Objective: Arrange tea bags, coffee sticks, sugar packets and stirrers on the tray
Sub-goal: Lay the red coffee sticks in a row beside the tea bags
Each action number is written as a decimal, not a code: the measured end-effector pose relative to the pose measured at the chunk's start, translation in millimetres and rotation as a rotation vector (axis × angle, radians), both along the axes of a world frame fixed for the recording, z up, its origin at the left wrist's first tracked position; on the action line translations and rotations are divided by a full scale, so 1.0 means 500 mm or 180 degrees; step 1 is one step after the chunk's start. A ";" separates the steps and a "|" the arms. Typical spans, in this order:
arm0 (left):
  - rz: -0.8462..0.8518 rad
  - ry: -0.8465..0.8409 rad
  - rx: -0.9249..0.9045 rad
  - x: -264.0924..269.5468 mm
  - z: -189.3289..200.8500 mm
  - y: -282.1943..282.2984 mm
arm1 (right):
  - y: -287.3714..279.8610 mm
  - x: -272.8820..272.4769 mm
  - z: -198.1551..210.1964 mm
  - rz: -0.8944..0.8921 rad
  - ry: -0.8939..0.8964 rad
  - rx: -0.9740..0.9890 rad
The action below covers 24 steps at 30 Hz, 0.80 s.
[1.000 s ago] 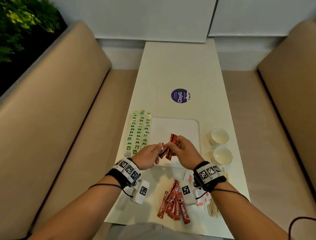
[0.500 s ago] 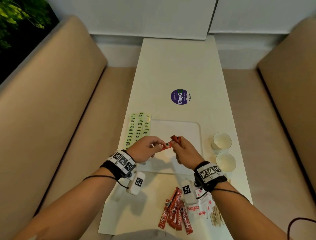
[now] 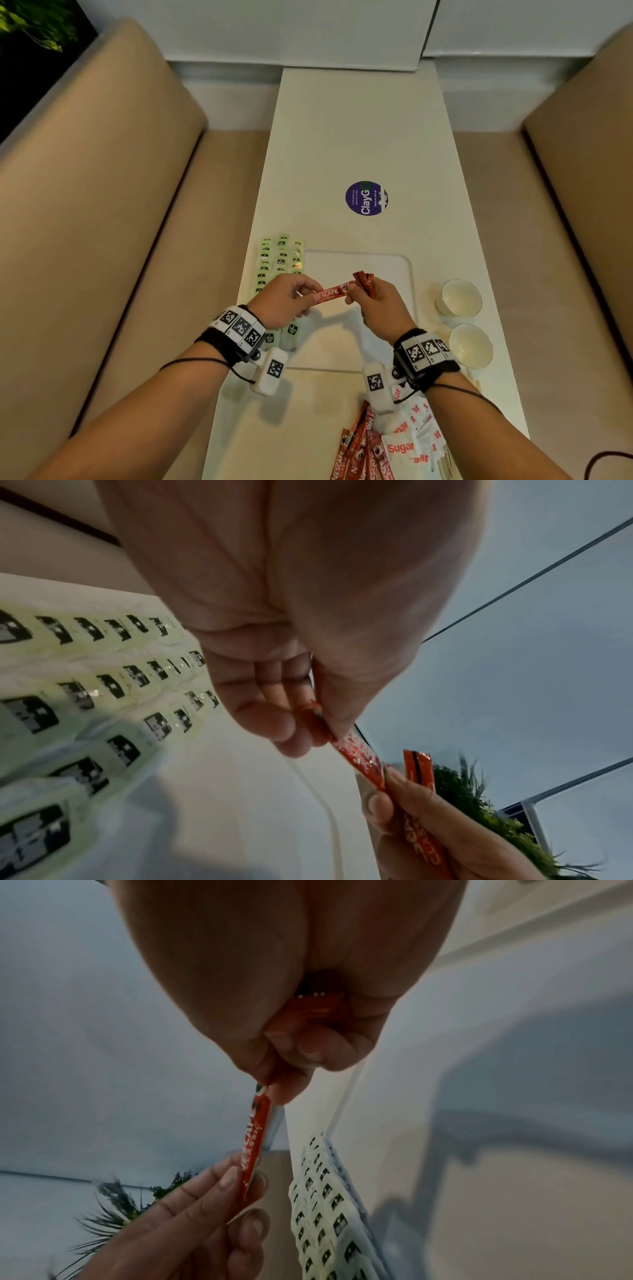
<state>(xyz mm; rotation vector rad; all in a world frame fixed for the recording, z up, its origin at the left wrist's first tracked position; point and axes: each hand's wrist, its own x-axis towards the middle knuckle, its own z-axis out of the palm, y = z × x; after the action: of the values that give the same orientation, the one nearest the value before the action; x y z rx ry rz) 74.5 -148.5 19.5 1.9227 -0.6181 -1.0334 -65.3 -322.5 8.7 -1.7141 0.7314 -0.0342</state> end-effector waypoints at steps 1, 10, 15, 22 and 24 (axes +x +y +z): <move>0.0074 -0.0025 0.0025 0.011 -0.002 -0.001 | -0.003 0.007 -0.004 -0.0062 0.0024 0.0001; 0.0319 -0.0691 0.0381 0.114 -0.030 -0.047 | -0.030 0.079 -0.029 -0.0170 0.0239 -0.0166; 0.0184 -0.0997 0.0495 0.157 -0.042 -0.087 | -0.052 0.109 -0.053 -0.0191 0.0332 -0.0240; 0.0165 -0.1057 0.0744 0.194 -0.075 -0.118 | -0.073 0.127 -0.070 -0.0260 0.0357 -0.0226; 0.0172 -0.1012 0.0826 0.207 -0.085 -0.125 | -0.077 0.124 -0.074 -0.0296 0.0319 -0.0161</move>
<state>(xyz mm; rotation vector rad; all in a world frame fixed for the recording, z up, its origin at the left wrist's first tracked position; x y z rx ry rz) 177.7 -211.2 -22.9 2.3458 -0.6268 -0.8104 -3.5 -360.8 -28.1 -1.7385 0.8912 -0.0315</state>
